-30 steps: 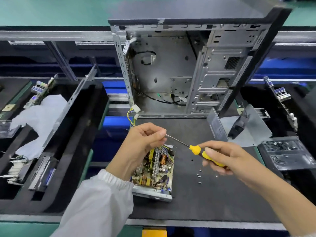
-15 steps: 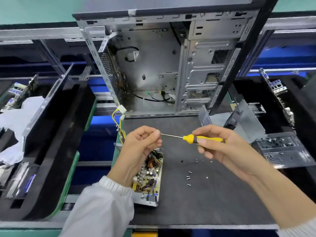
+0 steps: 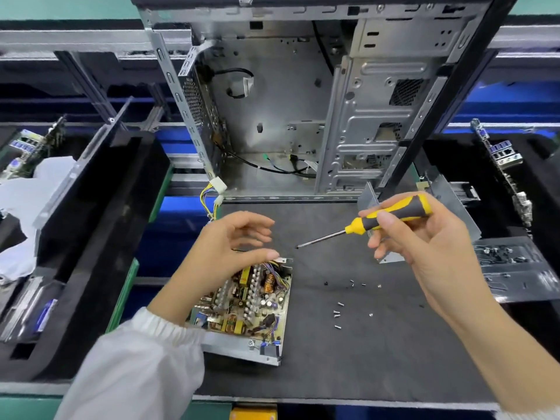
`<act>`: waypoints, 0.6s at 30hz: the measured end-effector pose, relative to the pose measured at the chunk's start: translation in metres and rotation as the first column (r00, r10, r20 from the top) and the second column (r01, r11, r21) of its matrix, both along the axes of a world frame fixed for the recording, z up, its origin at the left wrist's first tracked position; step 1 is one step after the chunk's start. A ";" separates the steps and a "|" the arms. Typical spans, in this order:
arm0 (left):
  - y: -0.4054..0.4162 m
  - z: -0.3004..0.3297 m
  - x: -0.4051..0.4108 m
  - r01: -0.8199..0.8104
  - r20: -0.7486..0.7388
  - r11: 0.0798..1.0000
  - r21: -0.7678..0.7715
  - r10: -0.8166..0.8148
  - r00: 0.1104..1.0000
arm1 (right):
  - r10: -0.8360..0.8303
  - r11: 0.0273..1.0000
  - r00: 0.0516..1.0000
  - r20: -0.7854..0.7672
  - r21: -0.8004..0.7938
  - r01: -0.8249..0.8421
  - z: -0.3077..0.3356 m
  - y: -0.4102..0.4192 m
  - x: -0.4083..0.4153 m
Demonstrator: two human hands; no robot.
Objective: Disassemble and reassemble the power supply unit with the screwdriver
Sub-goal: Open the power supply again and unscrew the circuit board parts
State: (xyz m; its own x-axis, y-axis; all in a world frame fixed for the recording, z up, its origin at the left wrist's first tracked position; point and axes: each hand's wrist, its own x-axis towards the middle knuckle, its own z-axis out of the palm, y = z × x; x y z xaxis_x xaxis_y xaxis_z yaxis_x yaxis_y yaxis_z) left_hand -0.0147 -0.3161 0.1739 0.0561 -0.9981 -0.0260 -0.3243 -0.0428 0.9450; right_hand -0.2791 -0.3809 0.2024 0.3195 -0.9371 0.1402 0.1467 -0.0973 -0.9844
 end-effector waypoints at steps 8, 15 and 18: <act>0.010 -0.041 0.022 0.302 0.735 0.952 -0.056 -0.165 0.657 | 0.031 1.000 0.980 -0.195 0.002 -0.031 -0.042 0.016 0.008; 0.009 -0.058 0.019 0.272 0.620 0.932 -0.240 -0.068 0.781 | 0.047 0.996 0.951 -0.306 -0.061 -0.069 -0.060 0.027 0.030; 0.009 -0.057 0.020 0.260 0.578 0.933 -0.250 -0.072 0.813 | 0.050 0.993 0.941 -0.335 -0.086 -0.083 -0.063 0.027 0.036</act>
State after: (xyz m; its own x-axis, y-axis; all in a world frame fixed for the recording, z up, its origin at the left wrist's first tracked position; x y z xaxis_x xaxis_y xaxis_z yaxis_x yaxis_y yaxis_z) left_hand 0.0051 -0.3072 0.1164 -0.2004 -0.9442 0.2614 -0.7670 0.3172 0.5578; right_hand -0.2431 -0.3540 0.1391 0.4243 -0.8994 0.1049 -0.1768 -0.1959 -0.9646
